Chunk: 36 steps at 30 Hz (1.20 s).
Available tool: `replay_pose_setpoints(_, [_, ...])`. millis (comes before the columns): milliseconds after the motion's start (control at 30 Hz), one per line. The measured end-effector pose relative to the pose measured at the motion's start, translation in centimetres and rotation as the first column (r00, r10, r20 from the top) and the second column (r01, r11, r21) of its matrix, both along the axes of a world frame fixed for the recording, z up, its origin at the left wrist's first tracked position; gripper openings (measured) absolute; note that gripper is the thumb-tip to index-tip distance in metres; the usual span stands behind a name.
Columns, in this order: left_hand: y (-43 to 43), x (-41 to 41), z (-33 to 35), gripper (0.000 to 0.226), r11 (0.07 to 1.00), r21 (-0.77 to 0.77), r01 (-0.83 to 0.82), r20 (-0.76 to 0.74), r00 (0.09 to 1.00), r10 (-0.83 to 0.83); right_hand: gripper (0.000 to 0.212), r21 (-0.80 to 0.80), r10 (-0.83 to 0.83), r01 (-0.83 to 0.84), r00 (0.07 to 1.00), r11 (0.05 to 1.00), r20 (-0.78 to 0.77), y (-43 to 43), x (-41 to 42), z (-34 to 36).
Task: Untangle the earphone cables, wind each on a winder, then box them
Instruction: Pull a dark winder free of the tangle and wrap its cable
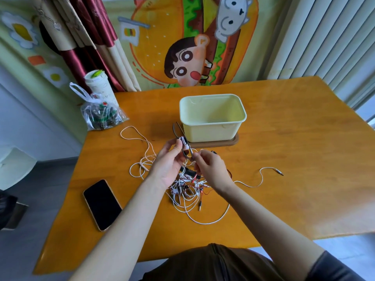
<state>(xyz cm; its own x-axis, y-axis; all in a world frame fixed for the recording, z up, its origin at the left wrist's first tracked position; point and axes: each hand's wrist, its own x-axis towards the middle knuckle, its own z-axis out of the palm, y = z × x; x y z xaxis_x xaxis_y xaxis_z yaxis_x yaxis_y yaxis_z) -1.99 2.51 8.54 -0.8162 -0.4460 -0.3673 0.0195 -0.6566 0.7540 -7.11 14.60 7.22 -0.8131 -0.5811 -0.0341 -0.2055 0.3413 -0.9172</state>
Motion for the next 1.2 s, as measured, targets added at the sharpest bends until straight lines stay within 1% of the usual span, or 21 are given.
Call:
replay_pose_setpoints(67, [-0.1,-0.2,0.1,0.010,0.998,0.053,-0.040,-0.009,0.999,0.041,0.028,-0.010,0.053,-0.052,0.996,0.999,0.072,0.2,0.1,0.0])
replay_pose_setpoints(133, [0.0,-0.1,0.2,0.011,0.991,0.127,-0.036,-0.021,0.999,0.039,0.028,-0.045,0.099,-0.092,0.980,0.995,0.176,0.5,0.2,0.2])
replay_pose_setpoints(167, [0.0,-0.1,0.2,0.011,0.987,0.158,-0.027,-0.034,0.999,0.033,0.029,-0.053,0.107,-0.099,0.975,0.994,0.196,0.5,0.2,0.2])
replay_pose_setpoints(233, [0.0,-0.2,0.1,0.009,0.987,0.157,-0.039,-0.032,0.999,0.044,0.029,-0.041,0.101,-0.096,0.981,0.995,0.168,0.4,0.3,0.4])
replay_pose_setpoints(300, [-0.1,-0.2,-0.2,0.006,0.995,0.046,-0.091,0.015,0.996,0.090,0.030,-0.011,0.088,-0.087,0.991,0.996,0.097,0.3,0.4,0.5])
replay_pose_setpoints(367, [-0.2,-0.2,-0.7,0.005,0.981,-0.157,-0.118,0.060,0.990,0.128,0.029,0.011,0.084,-0.084,0.996,0.996,0.027,0.3,0.3,0.8])
replay_pose_setpoints(400, [-0.3,-0.1,-1.0,0.005,0.952,-0.287,-0.108,0.086,0.987,0.138,0.028,0.024,0.092,-0.092,0.996,0.995,-0.011,0.3,0.2,1.1])
replay_pose_setpoints(433, [-0.5,0.0,-1.4,0.006,0.895,-0.439,-0.080,0.122,0.982,0.147,0.027,0.046,0.108,-0.106,0.993,0.993,-0.048,0.4,0.2,1.3])
replay_pose_setpoints(467, [-0.6,0.0,-1.6,0.007,0.804,-0.593,-0.035,0.160,0.974,0.161,0.026,0.076,0.132,-0.126,0.988,0.989,-0.084,0.4,0.1,1.6])
replay_pose_setpoints(500, [-0.8,0.1,-1.8,0.009,0.692,-0.722,0.011,0.185,0.966,0.178,0.026,0.112,0.165,-0.153,0.980,0.982,-0.114,0.5,0.1,1.8])
replay_pose_setpoints(533, [-1.0,0.1,-1.9,0.010,0.584,-0.811,0.041,0.188,0.963,0.194,0.025,0.143,0.201,-0.182,0.970,0.973,-0.133,0.5,0.1,2.0])
replay_pose_setpoints(567, [-1.2,0.1,-2.0,0.011,0.501,-0.864,0.053,0.178,0.962,0.205,0.025,0.168,0.236,-0.212,0.961,0.963,-0.141,0.6,0.0,2.2])
replay_pose_setpoints(633, [-1.6,0.3,-2.2,0.012,0.397,-0.916,0.064,0.158,0.965,0.209,0.024,0.216,0.303,-0.269,0.941,0.939,-0.148,0.5,-0.4,2.6])
replay_pose_setpoints(700, [-1.7,0.6,-2.4,0.013,0.327,-0.938,0.117,0.184,0.966,0.181,0.024,0.277,0.352,-0.296,0.918,0.914,-0.181,0.7,-1.3,3.0])
replay_pose_setpoints(767, [-1.7,0.9,-2.6,0.013,0.287,-0.937,0.198,0.241,0.963,0.122,0.021,0.293,0.351,-0.280,0.909,0.914,-0.227,1.2,-2.5,3.5])
replay_pose_setpoints(833, [-1.6,1.1,-2.4,0.014,0.292,-0.916,0.276,0.299,0.953,0.040,0.015,0.268,0.325,-0.252,0.903,0.930,-0.280,1.8,-3.7,4.1])
replay_pose_setpoints(933, [-1.4,1.0,-2.1,0.014,0.392,-0.853,0.344,0.328,0.938,-0.110,0.012,0.238,0.270,-0.197,0.904,0.951,-0.332,2.5,-4.8,4.7])
replay_pose_setpoints(1033, [-1.0,0.9,-1.4,0.015,0.475,-0.781,0.405,0.345,0.914,-0.211,0.013,0.204,0.221,-0.153,0.900,0.967,-0.375,2.7,-5.2,4.4])
replay_pose_setpoints(1133, [-0.9,1.4,-0.3,0.014,0.510,-0.737,0.444,0.348,0.896,-0.277,0.013,0.185,0.198,-0.134,0.898,0.974,-0.393,2.7,-5.2,4.0])
replay_pose_setpoints(1200, [-1.0,1.6,0.2,0.014,0.536,-0.688,0.489,0.352,0.871,-0.342,0.011,0.157,0.185,-0.136,0.914,0.978,-0.361,2.8,-5.4,3.8])
